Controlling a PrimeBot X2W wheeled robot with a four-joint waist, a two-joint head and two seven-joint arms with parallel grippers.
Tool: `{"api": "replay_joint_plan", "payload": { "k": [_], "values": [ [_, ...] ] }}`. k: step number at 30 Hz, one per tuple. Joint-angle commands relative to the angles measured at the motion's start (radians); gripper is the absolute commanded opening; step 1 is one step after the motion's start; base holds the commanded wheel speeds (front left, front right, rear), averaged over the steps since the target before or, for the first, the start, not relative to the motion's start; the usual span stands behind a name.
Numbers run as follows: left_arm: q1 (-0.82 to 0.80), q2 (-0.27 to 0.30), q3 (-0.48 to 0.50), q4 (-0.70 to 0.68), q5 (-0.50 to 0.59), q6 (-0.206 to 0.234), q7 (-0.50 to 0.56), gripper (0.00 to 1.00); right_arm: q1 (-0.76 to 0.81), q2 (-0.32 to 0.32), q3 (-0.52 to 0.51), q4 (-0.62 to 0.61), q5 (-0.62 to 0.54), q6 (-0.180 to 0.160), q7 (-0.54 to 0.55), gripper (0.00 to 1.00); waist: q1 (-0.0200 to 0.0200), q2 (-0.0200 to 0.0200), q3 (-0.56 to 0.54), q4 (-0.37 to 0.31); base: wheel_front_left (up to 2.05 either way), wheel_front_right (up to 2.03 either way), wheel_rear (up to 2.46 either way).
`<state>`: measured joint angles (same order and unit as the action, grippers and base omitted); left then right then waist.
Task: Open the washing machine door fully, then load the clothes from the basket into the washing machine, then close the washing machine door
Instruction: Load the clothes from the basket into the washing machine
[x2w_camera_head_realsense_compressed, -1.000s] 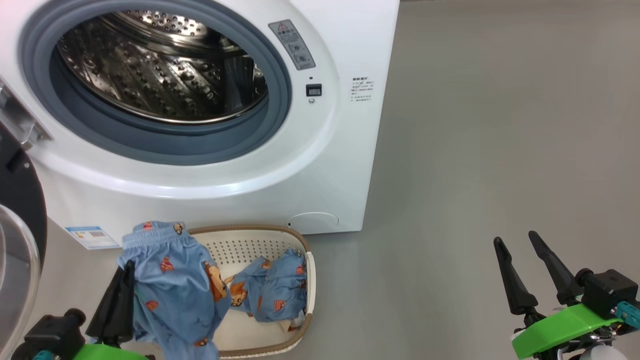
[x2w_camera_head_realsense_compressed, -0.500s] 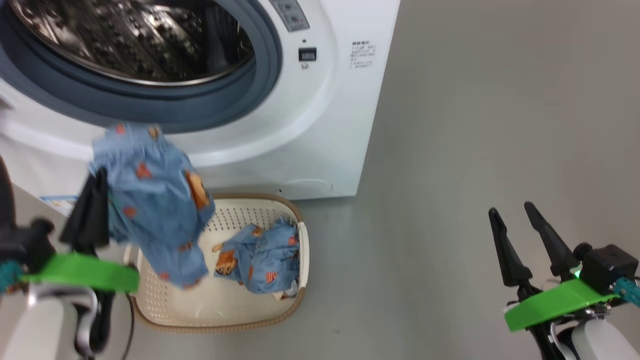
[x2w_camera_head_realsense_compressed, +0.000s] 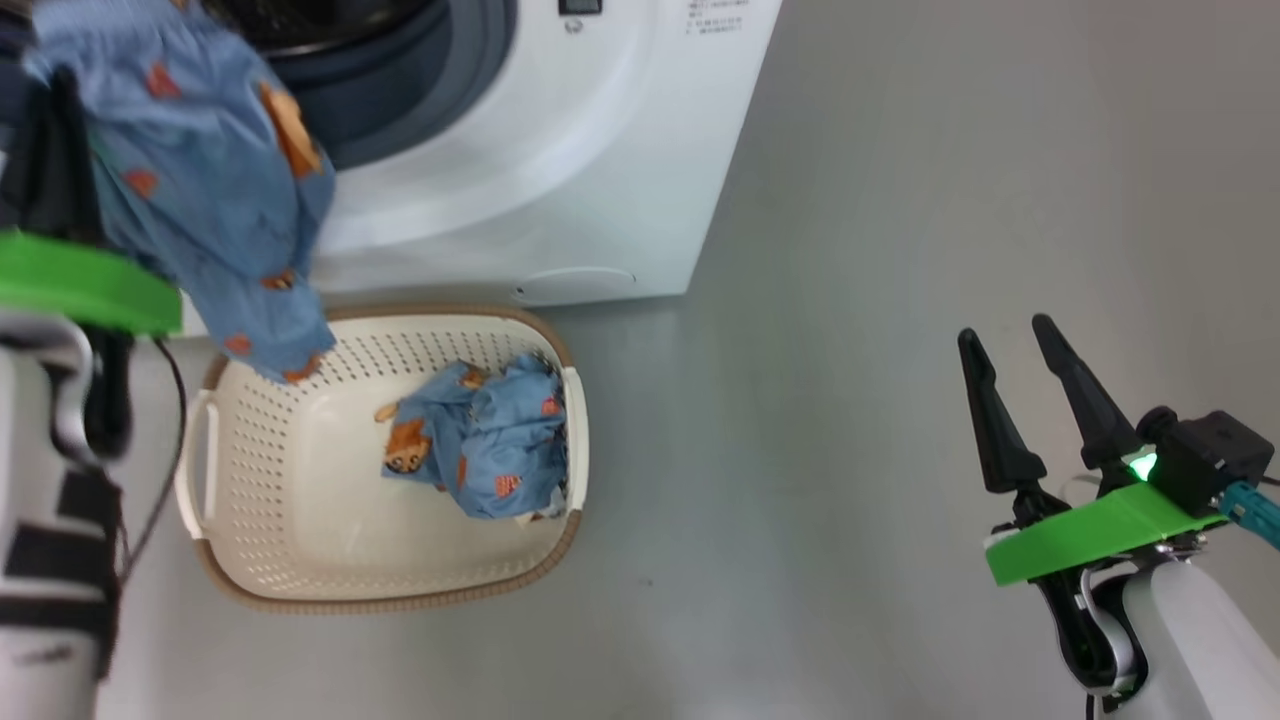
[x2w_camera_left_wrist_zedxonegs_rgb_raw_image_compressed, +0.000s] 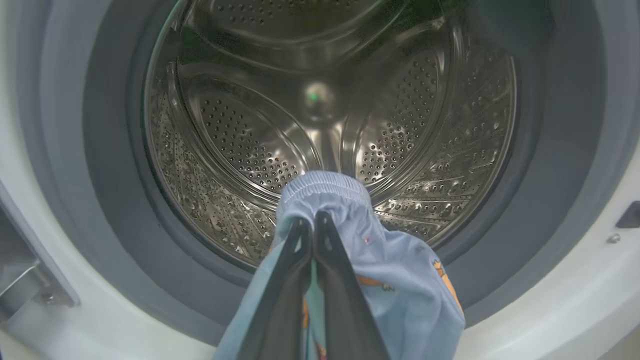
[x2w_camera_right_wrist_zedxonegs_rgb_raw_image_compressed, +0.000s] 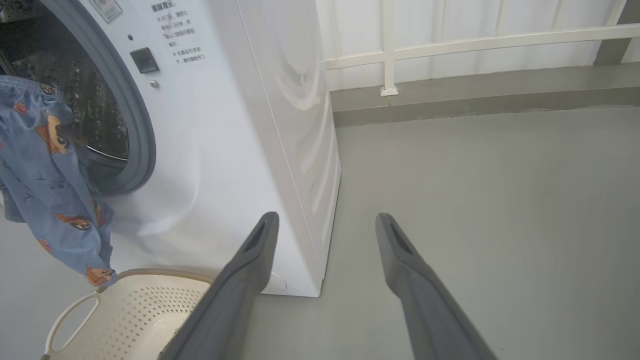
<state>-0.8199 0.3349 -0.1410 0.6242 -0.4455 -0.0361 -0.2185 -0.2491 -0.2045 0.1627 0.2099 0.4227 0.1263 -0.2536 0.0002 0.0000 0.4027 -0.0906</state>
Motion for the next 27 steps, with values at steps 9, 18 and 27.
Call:
{"api": "replay_joint_plan", "payload": {
  "k": [9,18,27],
  "values": [
    [-0.281,0.048,0.002,0.233,0.023,-0.015,0.012,0.0,-0.057,0.006,0.043,-0.024,0.002,0.004,-0.008,1.0,-0.0002,0.0,0.117,-0.049,0.0,0.0,0.0],
    [-0.471,0.041,-0.024,0.456,0.028,-0.035,0.031,0.0,-0.09,0.013,0.06,-0.027,0.004,0.004,-0.008,1.0,-0.0002,0.0,0.179,-0.077,0.0,0.0,0.0],
    [-0.614,0.051,-0.062,0.596,0.047,-0.047,0.056,0.0,-0.117,0.019,0.082,-0.033,0.007,0.004,-0.008,1.0,-0.0002,0.0,0.236,-0.111,0.0,0.0,0.0]
  ]
}}
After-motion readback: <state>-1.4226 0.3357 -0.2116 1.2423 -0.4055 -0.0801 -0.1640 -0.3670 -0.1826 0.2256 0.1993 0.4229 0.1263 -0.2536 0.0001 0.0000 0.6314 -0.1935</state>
